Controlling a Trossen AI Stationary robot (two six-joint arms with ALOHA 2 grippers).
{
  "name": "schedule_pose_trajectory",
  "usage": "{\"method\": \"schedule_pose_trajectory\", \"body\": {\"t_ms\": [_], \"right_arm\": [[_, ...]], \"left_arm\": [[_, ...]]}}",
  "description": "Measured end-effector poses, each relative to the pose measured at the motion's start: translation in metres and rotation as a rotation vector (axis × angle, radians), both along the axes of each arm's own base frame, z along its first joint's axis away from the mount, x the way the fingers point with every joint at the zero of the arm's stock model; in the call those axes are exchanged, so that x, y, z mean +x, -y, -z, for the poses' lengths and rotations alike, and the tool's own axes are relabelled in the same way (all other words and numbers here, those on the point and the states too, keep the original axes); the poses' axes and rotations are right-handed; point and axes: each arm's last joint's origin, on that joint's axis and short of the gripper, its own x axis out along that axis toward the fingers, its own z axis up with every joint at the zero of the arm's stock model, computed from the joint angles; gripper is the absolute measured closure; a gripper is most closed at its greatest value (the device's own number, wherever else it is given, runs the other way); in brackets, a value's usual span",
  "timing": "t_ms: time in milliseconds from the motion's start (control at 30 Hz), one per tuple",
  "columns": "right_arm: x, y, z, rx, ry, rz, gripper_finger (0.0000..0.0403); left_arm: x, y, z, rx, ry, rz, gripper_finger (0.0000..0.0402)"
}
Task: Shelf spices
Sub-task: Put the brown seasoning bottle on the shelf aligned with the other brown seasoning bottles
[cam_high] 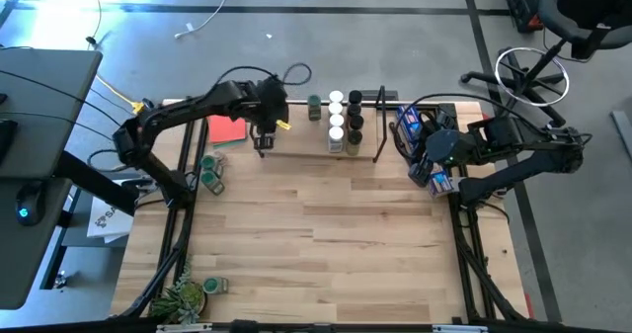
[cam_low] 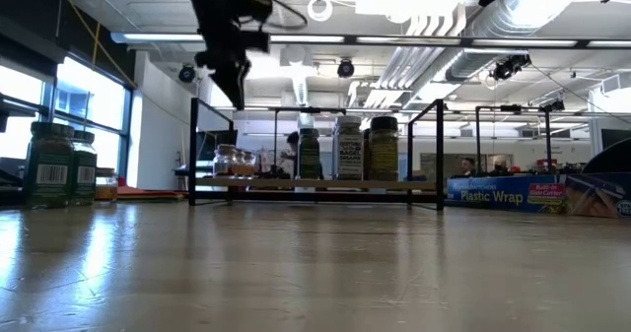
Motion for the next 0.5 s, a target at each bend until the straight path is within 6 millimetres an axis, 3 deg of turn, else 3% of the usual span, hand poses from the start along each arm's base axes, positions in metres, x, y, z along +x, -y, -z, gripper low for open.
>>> {"method": "schedule_pose_trajectory", "body": {"t_ms": [300,400,500], "right_arm": [[0.0,0.001,-0.001,-0.043,0.001,0.018,0.0206],[0.0,0.001,-0.001,-0.05,-0.004,0.008,0.0206],[0.0,0.001,-0.001,-0.061,-0.009,0.001,0.0206]], "left_arm": [[-0.038,0.014,-0.057,0.047,0.347,-0.448,0.0303],[-0.057,0.019,-0.057,-0.117,0.334,-0.608,0.0302],[-0.076,0.02,-0.042,-0.209,0.169,-0.774,0.0297]]}}
